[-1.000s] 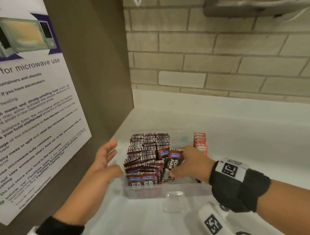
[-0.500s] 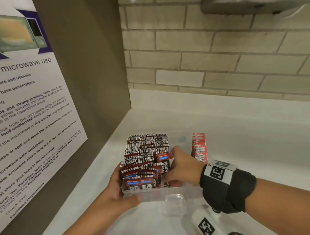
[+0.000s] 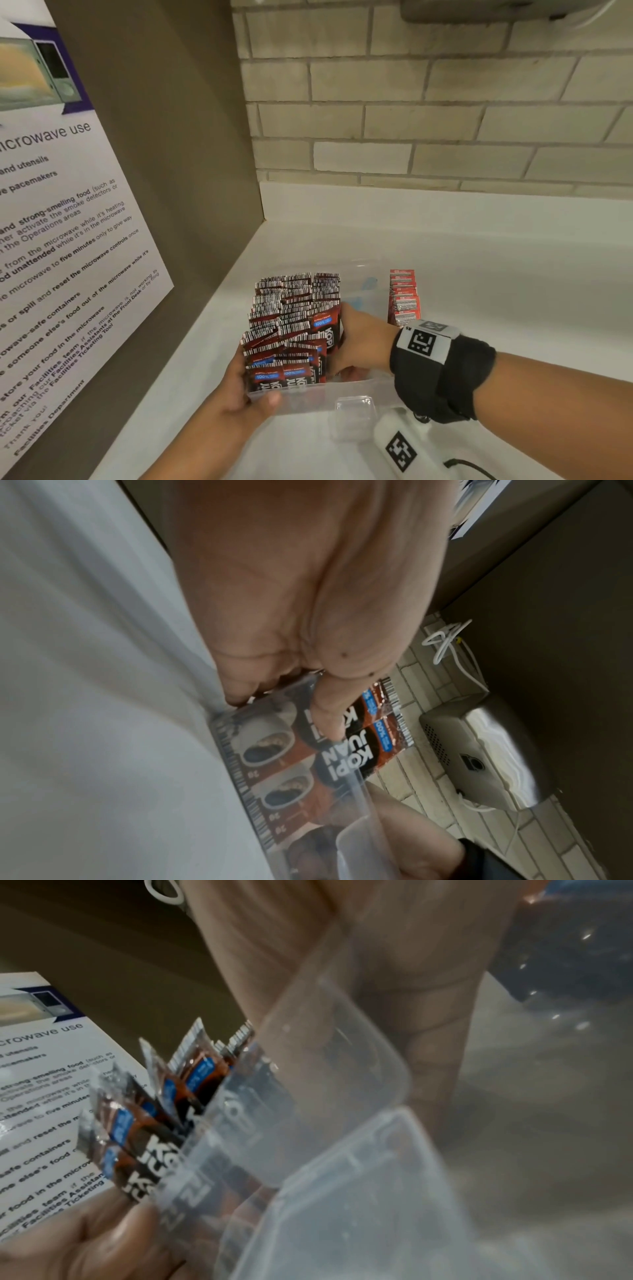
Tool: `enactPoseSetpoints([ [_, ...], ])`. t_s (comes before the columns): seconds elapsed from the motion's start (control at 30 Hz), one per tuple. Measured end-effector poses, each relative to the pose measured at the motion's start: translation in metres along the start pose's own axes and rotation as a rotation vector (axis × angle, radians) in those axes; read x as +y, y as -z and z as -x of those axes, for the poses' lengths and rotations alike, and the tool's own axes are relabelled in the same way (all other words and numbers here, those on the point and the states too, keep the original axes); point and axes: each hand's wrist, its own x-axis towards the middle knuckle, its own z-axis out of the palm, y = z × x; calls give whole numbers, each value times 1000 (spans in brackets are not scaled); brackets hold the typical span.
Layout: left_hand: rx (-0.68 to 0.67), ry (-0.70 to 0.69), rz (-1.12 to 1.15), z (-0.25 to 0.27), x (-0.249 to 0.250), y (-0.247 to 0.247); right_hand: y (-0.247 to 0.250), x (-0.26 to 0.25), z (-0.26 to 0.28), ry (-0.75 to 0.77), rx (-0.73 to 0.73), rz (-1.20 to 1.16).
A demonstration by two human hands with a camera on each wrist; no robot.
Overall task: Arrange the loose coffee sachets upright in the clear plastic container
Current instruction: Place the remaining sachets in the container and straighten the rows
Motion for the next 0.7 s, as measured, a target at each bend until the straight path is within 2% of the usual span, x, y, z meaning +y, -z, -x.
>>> enactPoseSetpoints([
  [0.1, 13, 2, 13, -1, -2, 2, 0, 1, -1, 21, 19, 9],
  [0.2, 37, 14, -7, -5, -2, 4, 2, 0, 3, 22, -36, 2],
  [0.37, 209, 41, 87, -4, 2, 12, 13, -4, 12, 9, -101, 122],
  [0.47, 368, -61, 117, 6, 22, 27, 28, -9, 21, -27, -22, 208],
  [0.57, 528, -288, 83, 14, 55, 40, 61, -15, 39, 62, 153, 321],
  [0.63, 497, -437, 91, 22, 86, 31, 88, -15, 51, 134, 266, 339],
  [0.7, 354, -443, 48, 22, 106, 11, 107, -7, 59, 164, 338, 350],
])
